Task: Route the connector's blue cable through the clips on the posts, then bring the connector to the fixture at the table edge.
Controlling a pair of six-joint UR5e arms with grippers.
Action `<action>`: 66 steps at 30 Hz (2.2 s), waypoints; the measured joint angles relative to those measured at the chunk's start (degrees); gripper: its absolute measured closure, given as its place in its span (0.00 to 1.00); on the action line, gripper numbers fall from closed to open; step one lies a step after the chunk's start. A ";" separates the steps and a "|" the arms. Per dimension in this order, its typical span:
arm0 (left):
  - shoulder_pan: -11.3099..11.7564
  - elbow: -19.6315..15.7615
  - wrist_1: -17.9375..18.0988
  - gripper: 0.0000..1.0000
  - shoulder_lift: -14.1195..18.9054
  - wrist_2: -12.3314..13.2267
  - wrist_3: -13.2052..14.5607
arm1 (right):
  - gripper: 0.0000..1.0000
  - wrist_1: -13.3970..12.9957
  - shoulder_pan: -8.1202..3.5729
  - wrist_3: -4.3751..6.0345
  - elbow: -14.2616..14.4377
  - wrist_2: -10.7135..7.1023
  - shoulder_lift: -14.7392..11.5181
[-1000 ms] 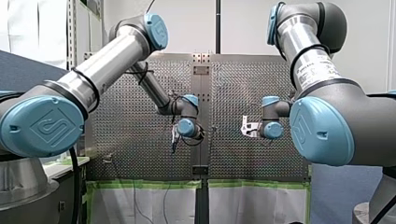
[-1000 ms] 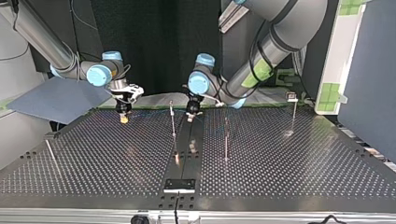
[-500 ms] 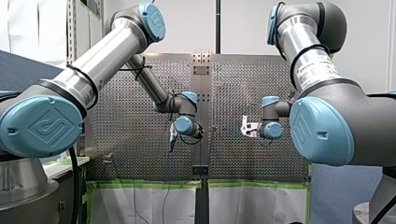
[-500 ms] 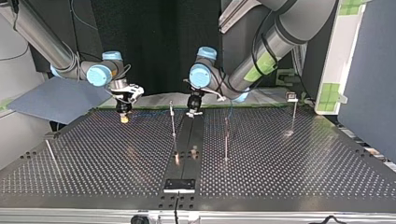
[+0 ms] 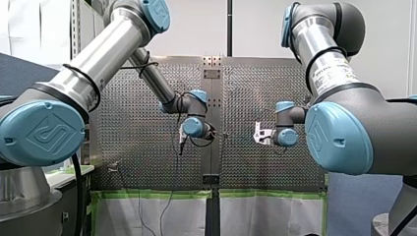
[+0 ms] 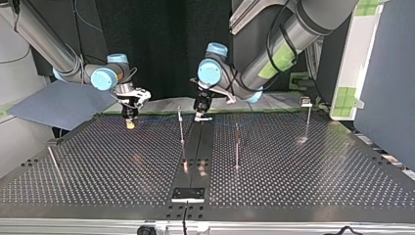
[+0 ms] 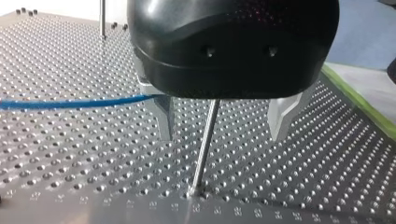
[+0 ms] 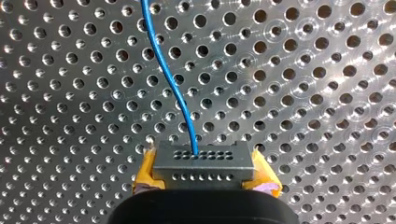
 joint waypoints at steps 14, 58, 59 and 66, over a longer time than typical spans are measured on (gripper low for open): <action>-2.60 -1.90 0.12 0.00 0.20 1.17 0.18 | 1.00 0.25 0.01 0.09 0.02 0.00 0.01; -7.01 -1.94 -0.99 0.00 1.36 -2.13 0.40 | 1.00 0.30 0.00 0.18 0.02 -0.30 0.01; -7.02 -1.94 -0.99 0.00 1.36 -2.14 0.40 | 1.00 0.29 0.01 0.18 0.02 -0.30 0.01; -7.04 -1.94 -1.01 0.00 1.36 -2.48 -0.05 | 1.00 0.31 0.01 0.18 0.02 -0.30 0.06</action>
